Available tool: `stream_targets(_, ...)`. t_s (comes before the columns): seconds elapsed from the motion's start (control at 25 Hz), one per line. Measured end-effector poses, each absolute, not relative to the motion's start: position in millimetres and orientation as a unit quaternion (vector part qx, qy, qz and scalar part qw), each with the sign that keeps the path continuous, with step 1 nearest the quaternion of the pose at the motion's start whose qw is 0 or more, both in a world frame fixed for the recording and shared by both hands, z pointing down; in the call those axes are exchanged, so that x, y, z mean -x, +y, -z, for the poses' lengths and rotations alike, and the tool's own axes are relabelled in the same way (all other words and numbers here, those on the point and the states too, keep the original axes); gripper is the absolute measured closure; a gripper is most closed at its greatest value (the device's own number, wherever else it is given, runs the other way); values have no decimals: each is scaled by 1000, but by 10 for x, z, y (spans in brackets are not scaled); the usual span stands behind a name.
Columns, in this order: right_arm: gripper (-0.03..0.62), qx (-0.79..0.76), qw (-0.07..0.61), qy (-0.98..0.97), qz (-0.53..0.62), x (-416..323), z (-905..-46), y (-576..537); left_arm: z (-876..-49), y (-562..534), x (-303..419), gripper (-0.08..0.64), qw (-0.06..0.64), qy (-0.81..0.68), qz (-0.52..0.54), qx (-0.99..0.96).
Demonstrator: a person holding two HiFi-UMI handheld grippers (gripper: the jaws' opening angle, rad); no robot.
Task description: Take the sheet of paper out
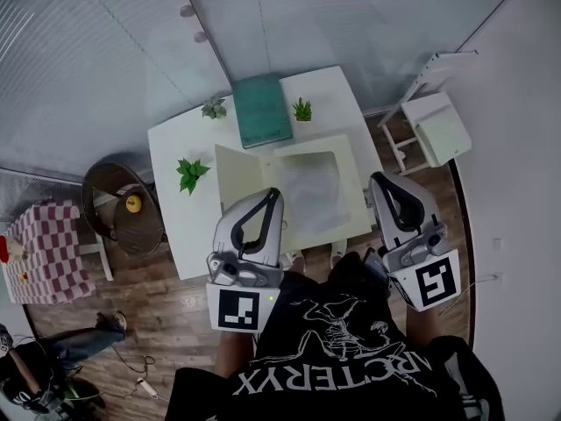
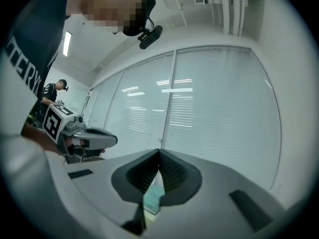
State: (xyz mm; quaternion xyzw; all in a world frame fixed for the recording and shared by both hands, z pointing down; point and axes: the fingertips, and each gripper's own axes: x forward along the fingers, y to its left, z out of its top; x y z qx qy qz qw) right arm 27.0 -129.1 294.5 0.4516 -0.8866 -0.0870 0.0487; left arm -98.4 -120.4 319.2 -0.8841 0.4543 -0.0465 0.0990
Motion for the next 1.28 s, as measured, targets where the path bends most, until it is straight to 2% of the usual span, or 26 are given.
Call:
stream_targets(0.16, 581, -427, 29, -902, 64, -318, -2991, -1352, -3207, -1176, 887, 548, 97, 476, 53, 872)
stream_targets(0.24, 581, -417, 25, -906, 61, -360, -2986, -1372, -3452, -1203, 828, 548, 55, 486, 89, 868)
stream_targets(0.32, 581, -414, 26, -908, 63, -453, -2989, -1376, -4019, -1315, 719, 548, -6, 479, 166, 862)
stream_targets(0.44, 581, -419, 32, -905, 59, -660, -3049, -1346, -5070, -1516, 448, 543, -26, 420, 282, 862)
stream_targets(0.52, 581, -423, 36, -904, 53, -795, -3087, -1323, -5874, -1508, 330, 399, -72, 379, 336, 859)
stream_targets(0.6, 581, -429, 41, -901, 54, -921, -3092, -1304, -6526, -1475, 258, 317, -115, 349, 371, 853)
stream_targets(0.76, 581, -446, 44, -892, 56, -1160, -3064, -1264, -7314, -1474, 260, 282, -164, 320, 433, 827)
stream_targets(0.84, 581, -455, 50, -888, 54, -1262, -3098, -1254, -7535, -1498, 283, 248, -193, 309, 452, 814)
stream_targets(1.12, 581, -467, 56, -881, 48, -1371, -3134, -1274, -7880, -1518, 313, 241, -244, 274, 486, 794)
stream_targets(1.28, 581, -466, 57, -881, 50, -1354, -3124, -1272, -7909, -1507, 297, 238, -249, 273, 482, 794)
